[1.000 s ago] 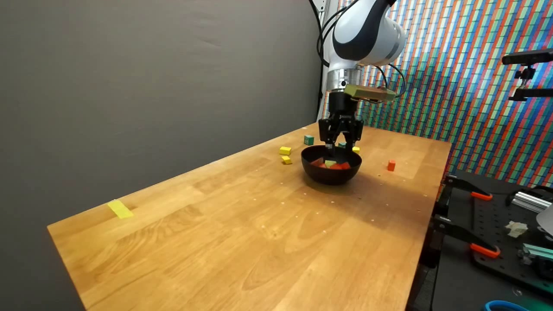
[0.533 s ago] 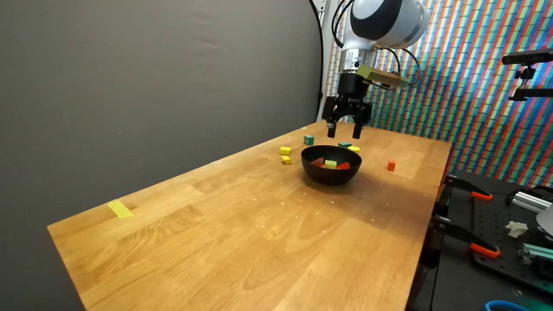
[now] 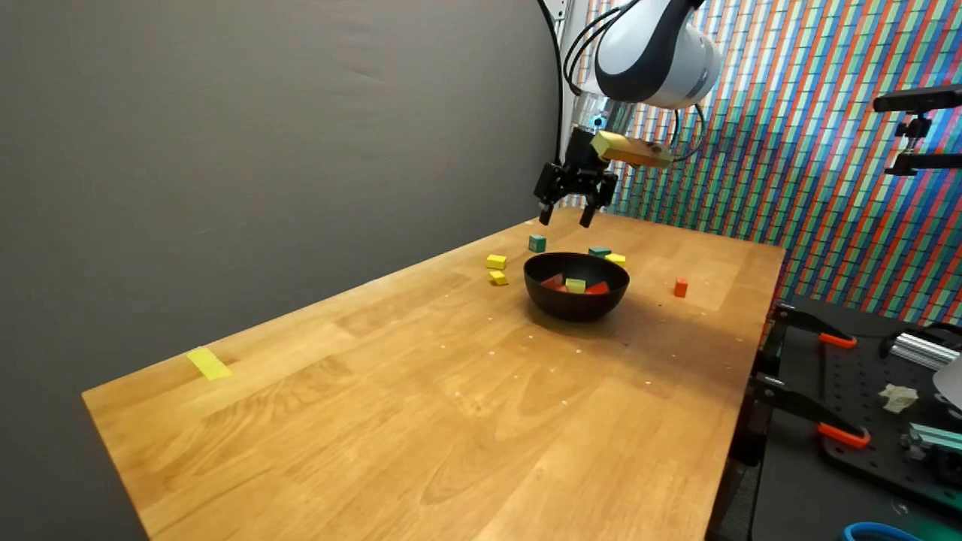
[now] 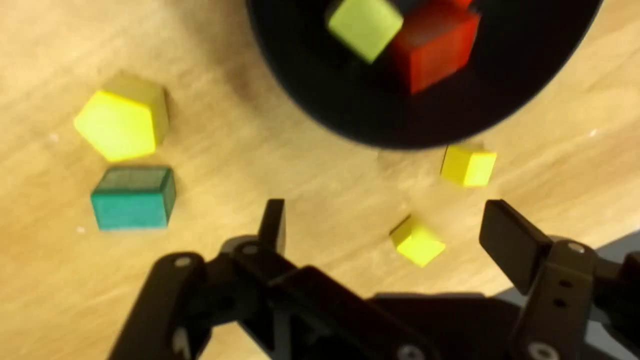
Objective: Put all the toy blocks into the bowl.
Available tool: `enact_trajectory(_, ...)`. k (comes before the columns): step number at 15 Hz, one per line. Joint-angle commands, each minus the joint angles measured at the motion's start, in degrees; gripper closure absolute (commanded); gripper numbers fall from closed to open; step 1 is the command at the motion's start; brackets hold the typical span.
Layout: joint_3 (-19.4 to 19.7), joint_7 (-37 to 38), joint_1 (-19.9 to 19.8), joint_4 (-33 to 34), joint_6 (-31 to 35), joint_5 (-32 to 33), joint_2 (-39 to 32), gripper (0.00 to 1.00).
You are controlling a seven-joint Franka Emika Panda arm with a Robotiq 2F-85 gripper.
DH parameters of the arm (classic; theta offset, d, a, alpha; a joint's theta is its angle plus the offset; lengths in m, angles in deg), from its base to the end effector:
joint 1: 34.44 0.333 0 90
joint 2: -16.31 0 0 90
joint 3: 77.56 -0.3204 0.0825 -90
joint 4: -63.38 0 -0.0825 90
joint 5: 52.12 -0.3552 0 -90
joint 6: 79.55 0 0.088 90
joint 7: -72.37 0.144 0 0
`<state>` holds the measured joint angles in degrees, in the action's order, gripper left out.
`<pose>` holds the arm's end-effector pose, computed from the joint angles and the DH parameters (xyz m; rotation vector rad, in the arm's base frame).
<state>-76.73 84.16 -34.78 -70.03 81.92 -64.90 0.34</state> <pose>0.5345 -0.0194 0.2319 -2.9492 0.6430 -0.3047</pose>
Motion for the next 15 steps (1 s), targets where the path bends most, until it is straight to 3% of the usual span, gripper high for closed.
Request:
enact_trajectory(1,7.11,4.53,1.99,11.17,7.63,7.97,-9.76,0.00)
enact_trajectory(4,17.03,6.29,7.06,20.21,6.74,17.60,-17.32,0.00)
enact_trajectory(6,19.85,4.39,8.31,24.92,2.19,21.48,-20.64,0.00)
enact_trajectory(7,18.01,1.69,6.77,26.20,-1.65,21.77,-20.73,0.00)
enact_trajectory(8,17.25,3.80,5.94,20.77,3.03,20.10,-17.87,0.00)
enact_trajectory(11,17.04,2.84,5.98,24.39,-0.31,21.32,-20.27,0.00)
enact_trajectory(15,11.69,1.33,1.53,26.88,-2.57,16.43,-22.18,0.00)
